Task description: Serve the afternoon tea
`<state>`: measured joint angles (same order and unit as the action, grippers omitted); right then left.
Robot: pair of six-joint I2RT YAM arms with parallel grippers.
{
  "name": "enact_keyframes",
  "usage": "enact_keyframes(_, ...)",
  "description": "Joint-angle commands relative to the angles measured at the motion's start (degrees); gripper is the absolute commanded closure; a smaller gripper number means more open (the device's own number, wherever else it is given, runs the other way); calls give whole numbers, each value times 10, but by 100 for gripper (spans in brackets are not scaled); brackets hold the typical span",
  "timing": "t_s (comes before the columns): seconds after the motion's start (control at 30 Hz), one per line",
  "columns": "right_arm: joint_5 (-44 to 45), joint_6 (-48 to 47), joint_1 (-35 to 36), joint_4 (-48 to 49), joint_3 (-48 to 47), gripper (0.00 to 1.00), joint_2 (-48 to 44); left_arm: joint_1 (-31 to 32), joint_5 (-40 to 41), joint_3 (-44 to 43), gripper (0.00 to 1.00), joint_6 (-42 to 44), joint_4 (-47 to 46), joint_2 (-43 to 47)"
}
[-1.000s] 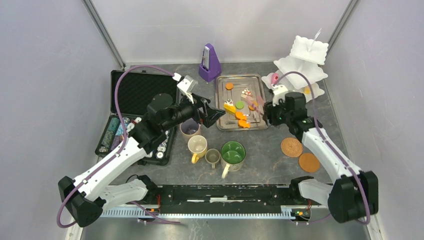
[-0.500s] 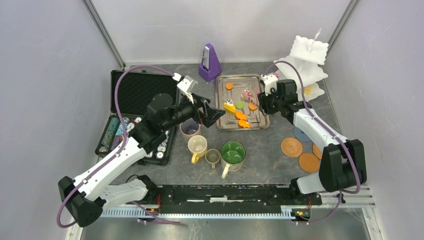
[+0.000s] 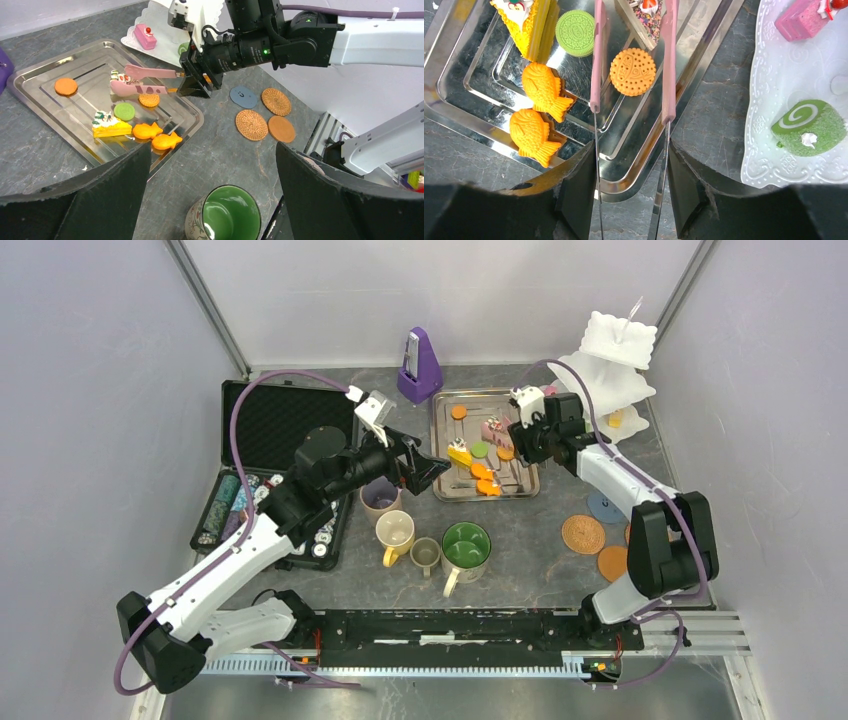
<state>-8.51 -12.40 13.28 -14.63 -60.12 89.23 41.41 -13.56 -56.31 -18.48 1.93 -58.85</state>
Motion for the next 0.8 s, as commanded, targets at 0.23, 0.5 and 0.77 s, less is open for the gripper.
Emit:
enact_keyframes(0.23, 6, -6, -1, 35, -21, 48, 28, 3, 2, -20, 0, 16, -23, -7)
enact_keyframes(0.5, 11, 33, 0, 61, -6, 71, 2, 3, 2, -19, 0, 15, -22, -9)
enact_keyframes(0.77, 35, 77, 0, 32, -10, 74, -85, 3, 2, -18, 0, 14, -22, -11)
